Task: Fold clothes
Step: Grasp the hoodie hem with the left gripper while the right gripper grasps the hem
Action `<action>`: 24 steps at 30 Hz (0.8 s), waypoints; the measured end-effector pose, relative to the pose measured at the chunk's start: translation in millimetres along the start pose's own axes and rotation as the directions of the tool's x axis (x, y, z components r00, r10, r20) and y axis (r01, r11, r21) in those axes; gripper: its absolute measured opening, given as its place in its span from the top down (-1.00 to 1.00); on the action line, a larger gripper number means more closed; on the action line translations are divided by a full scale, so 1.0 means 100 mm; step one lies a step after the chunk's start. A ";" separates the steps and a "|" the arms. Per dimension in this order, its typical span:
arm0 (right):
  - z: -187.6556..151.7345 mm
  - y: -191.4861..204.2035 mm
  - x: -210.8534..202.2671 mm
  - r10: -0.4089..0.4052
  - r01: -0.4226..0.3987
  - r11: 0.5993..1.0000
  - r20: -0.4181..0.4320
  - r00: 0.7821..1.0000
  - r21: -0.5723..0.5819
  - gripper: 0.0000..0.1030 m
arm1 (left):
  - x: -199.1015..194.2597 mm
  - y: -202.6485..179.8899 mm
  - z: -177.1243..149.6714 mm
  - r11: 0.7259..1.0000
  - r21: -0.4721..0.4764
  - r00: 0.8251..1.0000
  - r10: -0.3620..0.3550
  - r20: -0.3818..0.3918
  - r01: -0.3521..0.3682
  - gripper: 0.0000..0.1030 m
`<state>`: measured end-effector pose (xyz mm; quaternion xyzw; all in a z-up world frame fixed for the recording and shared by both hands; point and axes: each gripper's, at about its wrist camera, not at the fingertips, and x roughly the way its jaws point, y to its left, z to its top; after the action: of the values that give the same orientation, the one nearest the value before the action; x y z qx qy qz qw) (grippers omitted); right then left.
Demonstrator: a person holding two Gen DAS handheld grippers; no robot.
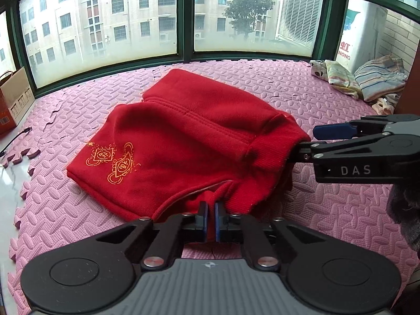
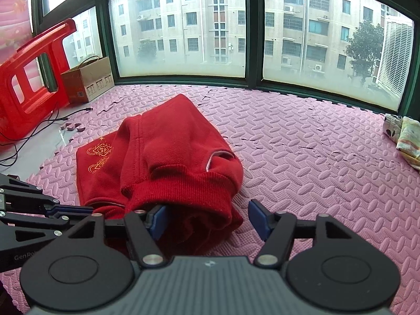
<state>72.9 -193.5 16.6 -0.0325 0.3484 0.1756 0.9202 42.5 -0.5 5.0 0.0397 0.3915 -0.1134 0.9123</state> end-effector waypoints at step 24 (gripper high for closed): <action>-0.08 0.44 -0.15 0.111 -0.110 0.984 -0.007 0.994 -0.143 0.11 | -0.61 0.58 -0.14 0.989 -0.051 0.989 0.138 0.047 -0.136 1.00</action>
<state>42.3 -158.2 22.9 -0.0790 0.3355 0.2510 0.9045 5.3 68.5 38.7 0.0420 0.3671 -0.0421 0.9283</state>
